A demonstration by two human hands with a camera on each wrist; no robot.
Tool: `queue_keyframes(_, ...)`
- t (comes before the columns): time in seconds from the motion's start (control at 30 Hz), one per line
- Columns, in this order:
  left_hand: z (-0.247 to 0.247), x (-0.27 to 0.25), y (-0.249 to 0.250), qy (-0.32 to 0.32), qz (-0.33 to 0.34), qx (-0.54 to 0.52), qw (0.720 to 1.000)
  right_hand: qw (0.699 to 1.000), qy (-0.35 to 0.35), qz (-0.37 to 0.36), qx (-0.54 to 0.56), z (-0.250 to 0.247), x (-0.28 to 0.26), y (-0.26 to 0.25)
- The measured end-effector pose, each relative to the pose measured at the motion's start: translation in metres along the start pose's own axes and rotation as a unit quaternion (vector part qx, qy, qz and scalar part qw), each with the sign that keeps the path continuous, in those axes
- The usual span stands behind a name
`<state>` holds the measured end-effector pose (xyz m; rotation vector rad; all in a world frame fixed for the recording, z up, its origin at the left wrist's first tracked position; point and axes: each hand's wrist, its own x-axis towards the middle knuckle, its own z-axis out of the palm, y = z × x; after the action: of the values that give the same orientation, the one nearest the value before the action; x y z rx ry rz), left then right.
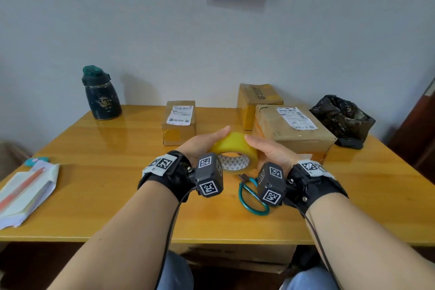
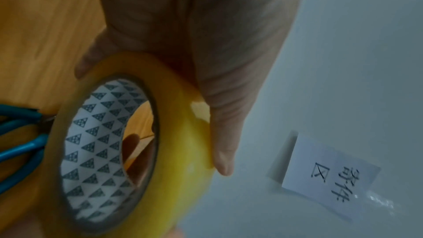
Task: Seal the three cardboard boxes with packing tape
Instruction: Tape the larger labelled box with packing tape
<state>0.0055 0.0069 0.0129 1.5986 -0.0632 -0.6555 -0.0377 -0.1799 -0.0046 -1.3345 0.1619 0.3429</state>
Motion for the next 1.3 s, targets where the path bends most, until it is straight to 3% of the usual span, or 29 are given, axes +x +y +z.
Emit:
queue_keyframes(0.23, -0.010, 0.012, -0.009, -0.059, -0.019, -0.098, 0.993, 0.989, -0.084, -0.054, 0.111, -0.015, -0.002, 0.011)
queue_keyframes(0.3, -0.010, 0.015, -0.008, -0.024, -0.002, -0.073, 0.997, 0.991, -0.062, -0.050, 0.107, -0.016, 0.002, 0.009)
queue_keyframes(0.37, -0.009, 0.020, -0.005, 0.013, 0.040, 0.024, 0.999, 0.996, -0.021, -0.041, 0.070, -0.016, 0.004, 0.007)
queue_keyframes(0.47, -0.006, 0.022, 0.004, 0.004, 0.088, 0.124, 0.988, 0.998, 0.015, -0.053, 0.041, -0.013, 0.005, 0.001)
queue_keyframes(0.6, 0.007, 0.022, 0.010, -0.114, 0.069, 0.112, 0.985, 0.993, 0.046, -0.091, -0.061, -0.007, 0.014, -0.002)
queue_keyframes(0.7, 0.014, 0.029, 0.006, -0.136, 0.069, 0.106, 0.983, 0.981, 0.098, -0.097, -0.138, -0.005, 0.020, -0.002)
queue_keyframes(0.8, 0.011, 0.035, 0.001, -0.132, 0.076, 0.094, 0.984, 0.987, 0.071, -0.084, -0.114, -0.011, 0.019, 0.001)
queue_keyframes(0.97, 0.006, 0.039, -0.012, -0.153, 0.061, -0.025, 0.986, 0.995, 0.060, -0.075, -0.015, -0.017, 0.013, 0.003)
queue_keyframes(1.17, 0.013, 0.035, -0.006, -0.142, 0.070, 0.085, 0.984, 0.971, 0.117, -0.111, -0.179, -0.013, 0.011, 0.004)
queue_keyframes(1.3, 0.031, 0.038, -0.014, -0.103, 0.065, 0.066, 0.990, 0.953, 0.147, -0.114, -0.241, -0.008, 0.011, 0.005)
